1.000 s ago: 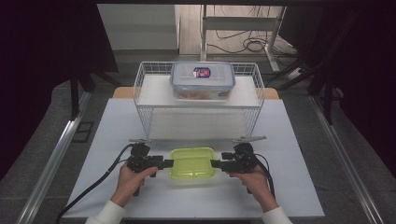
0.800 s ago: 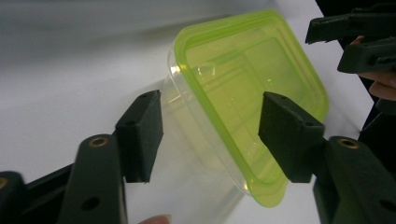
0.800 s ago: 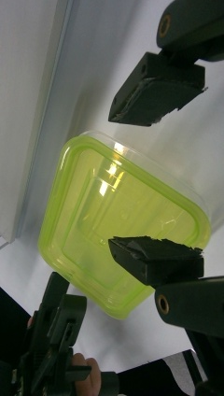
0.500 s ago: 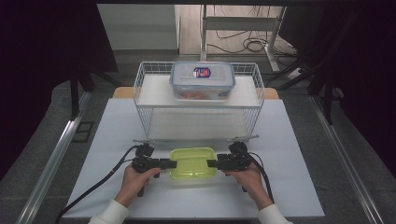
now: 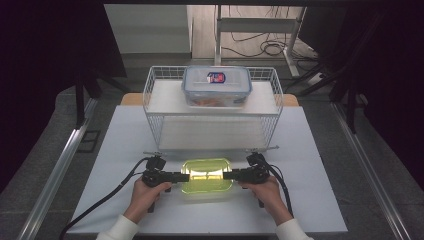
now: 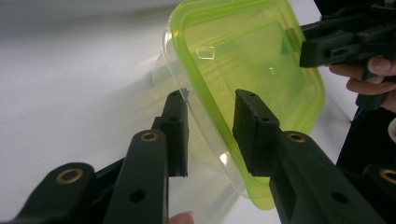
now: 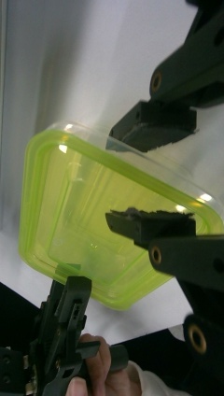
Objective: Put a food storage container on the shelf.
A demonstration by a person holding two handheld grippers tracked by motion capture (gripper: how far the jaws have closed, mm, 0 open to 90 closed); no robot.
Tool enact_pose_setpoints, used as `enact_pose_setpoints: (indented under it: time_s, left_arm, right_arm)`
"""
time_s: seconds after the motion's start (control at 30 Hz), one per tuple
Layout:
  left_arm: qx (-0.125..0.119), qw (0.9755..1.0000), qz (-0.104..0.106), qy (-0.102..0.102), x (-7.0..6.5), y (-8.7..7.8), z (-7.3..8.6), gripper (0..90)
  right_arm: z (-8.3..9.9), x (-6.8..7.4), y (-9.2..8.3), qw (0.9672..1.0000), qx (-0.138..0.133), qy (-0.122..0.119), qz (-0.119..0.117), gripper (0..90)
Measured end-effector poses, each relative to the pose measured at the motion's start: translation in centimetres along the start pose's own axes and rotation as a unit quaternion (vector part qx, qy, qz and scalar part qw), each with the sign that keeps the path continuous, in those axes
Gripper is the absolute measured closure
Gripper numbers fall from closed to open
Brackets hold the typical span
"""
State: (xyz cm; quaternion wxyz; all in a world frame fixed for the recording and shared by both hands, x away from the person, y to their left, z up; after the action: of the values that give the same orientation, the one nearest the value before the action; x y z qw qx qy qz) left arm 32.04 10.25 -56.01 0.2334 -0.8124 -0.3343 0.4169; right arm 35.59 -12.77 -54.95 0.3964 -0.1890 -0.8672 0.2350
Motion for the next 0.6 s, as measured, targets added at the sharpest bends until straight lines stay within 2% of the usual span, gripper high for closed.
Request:
enact_pose_setpoints:
  time_s: [0.2,0.43,0.6]
  left_arm:
    - [-0.011,0.9998,-0.008,0.017,-0.6,-0.3,0.5,70.0]
    - [-0.019,0.9992,-0.015,0.031,-1.2,-0.6,1.0,71.5]
    - [-0.023,0.9988,-0.019,0.04,-1.5,-0.8,1.3,72.0]
  right_arm:
    - [0.6,0.4,-0.5,1.0,-0.008,0.003,-0.003,72.0]
    - [1.3,1.2,-0.9,0.9998,-0.014,-0.013,0.006,74.3]
    - [1.5,1.3,-1.1,0.9997,-0.021,-0.011,0.0,75.5]
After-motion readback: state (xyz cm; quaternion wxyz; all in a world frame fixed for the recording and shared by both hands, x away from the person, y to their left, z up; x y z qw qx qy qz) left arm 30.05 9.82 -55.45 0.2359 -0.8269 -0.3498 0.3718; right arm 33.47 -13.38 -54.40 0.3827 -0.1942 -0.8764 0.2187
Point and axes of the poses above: each handheld gripper's, and its own axes: y roughly forward along the jaws, z roughly out of its underside, x roughly to its left, the point moved 7 cm from there along y, roughly forward along the jaws, and after that the axes turned 7 degrees about -z, right-handed, at the moved point
